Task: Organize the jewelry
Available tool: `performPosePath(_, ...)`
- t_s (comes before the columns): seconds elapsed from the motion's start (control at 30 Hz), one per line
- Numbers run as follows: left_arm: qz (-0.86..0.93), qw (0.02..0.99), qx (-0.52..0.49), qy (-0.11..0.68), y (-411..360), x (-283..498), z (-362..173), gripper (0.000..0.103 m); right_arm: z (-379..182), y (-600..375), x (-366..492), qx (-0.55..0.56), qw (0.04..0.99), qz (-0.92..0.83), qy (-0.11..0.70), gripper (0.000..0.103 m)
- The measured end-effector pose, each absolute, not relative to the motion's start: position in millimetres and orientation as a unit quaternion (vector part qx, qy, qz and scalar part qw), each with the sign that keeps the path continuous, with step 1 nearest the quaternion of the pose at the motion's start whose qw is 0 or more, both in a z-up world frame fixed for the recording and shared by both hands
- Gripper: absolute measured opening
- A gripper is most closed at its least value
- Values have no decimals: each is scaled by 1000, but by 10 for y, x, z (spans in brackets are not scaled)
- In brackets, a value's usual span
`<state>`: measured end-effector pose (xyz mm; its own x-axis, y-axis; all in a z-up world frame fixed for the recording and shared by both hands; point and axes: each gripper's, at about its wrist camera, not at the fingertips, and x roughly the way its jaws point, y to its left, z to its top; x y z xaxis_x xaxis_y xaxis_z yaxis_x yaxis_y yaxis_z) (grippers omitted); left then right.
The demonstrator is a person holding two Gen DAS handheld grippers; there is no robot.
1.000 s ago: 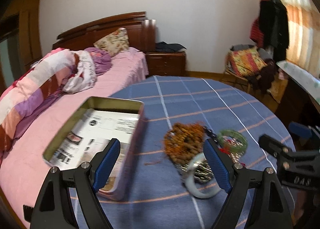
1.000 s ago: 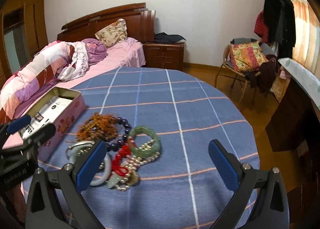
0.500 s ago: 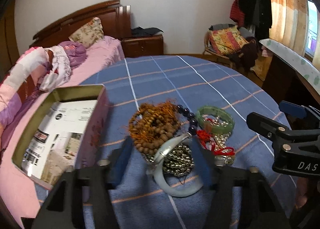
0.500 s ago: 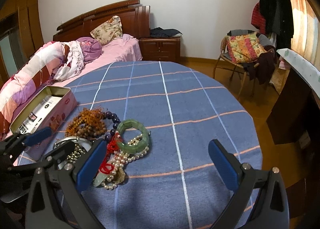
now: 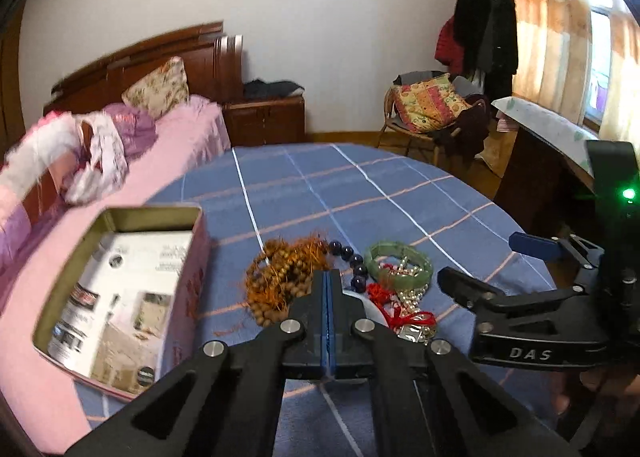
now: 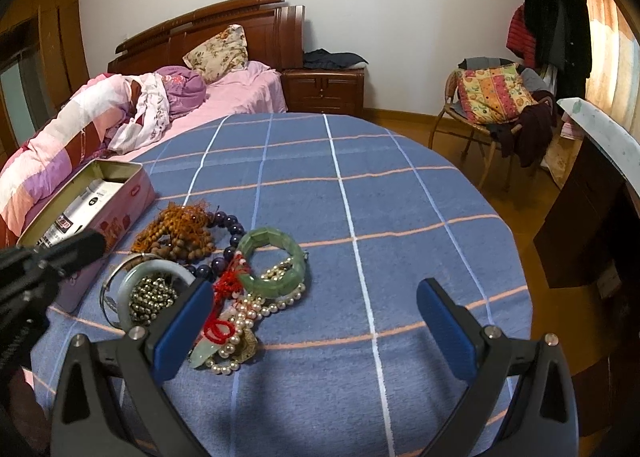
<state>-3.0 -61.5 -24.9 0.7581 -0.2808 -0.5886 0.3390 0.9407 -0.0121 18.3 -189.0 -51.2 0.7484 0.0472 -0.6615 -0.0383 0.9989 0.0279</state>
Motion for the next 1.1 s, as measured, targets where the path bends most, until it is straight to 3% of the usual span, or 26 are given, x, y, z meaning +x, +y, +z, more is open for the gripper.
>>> performPosePath(0.27,-128,947,38,293,-443,-23,-210,1,-432,-1832,149,-2,939,23,342,103)
performPosePath(0.33,-140,942,28,305,-416,6,-239,23,-447,-1829,156,1,939,22,344,103)
performPosePath(0.37,-140,941,22,308,-403,10,-258,54,-457,-1819,160,0,938,22,345,103)
performPosePath(0.4,-142,942,12,303,-399,-15,-275,73,-471,-1809,166,-2,937,22,347,103)
performPosePath(0.47,-147,944,11,296,-428,-42,-290,77,-485,-1792,170,-6,936,22,350,103)
performPosePath(0.63,-162,934,27,318,-501,50,-464,76,-479,-1802,179,-9,937,18,349,103)
performPosePath(0.67,-164,930,24,329,-497,80,-514,61,-480,-1806,182,-9,937,17,350,103)
performPosePath(0.7,-174,923,19,342,-491,110,-563,35,-482,-1810,184,-10,936,16,351,103)
performPosePath(0.77,-185,916,14,357,-491,128,-610,20,-485,-1818,188,-11,936,14,351,103)
performPosePath(0.83,-184,917,23,354,-495,101,-613,20,-483,-1822,204,-9,935,15,353,103)
performPosePath(0.9,-183,917,15,353,-454,97,-586,7,-485,-1809,210,-12,935,17,354,103)
performPosePath(1.1,-189,916,8,354,-398,18,-494,4,-496,-1773,239,-23,933,25,358,103)
